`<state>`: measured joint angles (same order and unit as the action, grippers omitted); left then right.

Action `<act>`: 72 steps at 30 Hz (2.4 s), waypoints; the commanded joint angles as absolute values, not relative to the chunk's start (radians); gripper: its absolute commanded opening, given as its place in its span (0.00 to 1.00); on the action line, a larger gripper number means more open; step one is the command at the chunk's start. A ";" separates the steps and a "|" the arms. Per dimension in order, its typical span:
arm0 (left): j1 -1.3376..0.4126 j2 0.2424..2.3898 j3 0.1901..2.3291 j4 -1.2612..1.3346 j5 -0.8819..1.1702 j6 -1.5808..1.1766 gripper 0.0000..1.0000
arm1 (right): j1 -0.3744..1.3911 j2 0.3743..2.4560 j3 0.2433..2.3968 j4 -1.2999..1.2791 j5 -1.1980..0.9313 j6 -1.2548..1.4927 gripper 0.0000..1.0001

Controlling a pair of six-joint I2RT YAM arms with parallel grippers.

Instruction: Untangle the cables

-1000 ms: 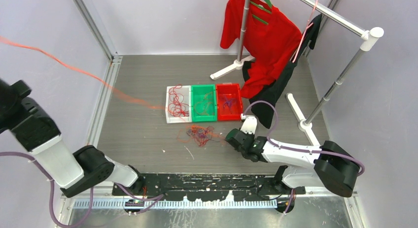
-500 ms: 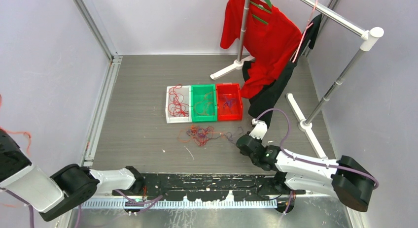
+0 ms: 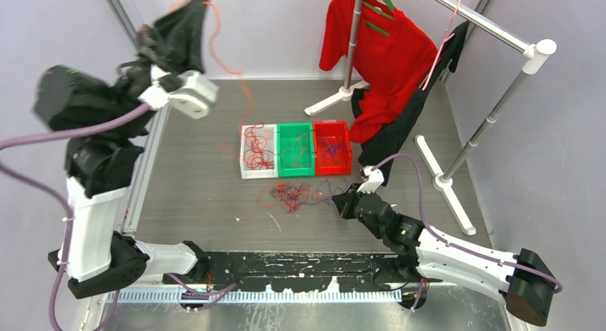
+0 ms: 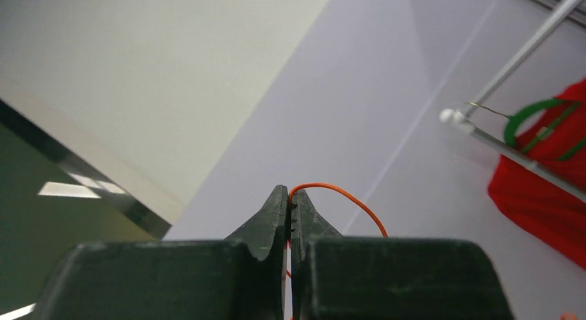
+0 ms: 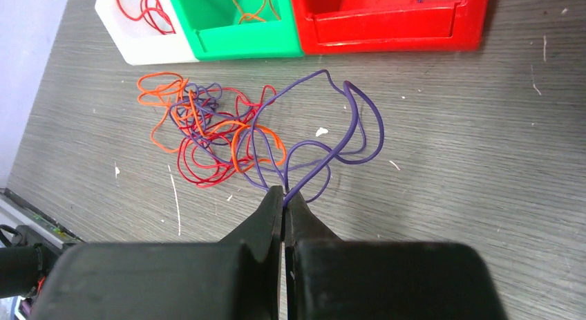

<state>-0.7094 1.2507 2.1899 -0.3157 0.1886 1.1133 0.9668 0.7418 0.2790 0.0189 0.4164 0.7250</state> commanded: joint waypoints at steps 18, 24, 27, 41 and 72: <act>-0.713 1.454 1.991 -0.139 0.077 1.101 0.00 | 0.967 0.496 0.233 -0.039 0.465 0.693 0.01; -0.712 1.513 2.077 -0.130 0.070 1.110 0.00 | 0.968 0.497 0.235 -0.040 0.449 0.701 0.01; -0.713 1.547 2.155 -0.126 0.064 1.143 0.00 | 0.967 0.497 0.233 -0.038 0.443 0.701 0.01; -0.712 1.605 2.205 -0.059 0.066 1.191 0.00 | 0.966 0.471 0.232 -0.075 0.453 0.712 0.01; -0.711 1.637 2.129 -0.073 0.018 1.171 0.00 | 0.968 0.369 0.232 -0.168 0.460 0.729 0.01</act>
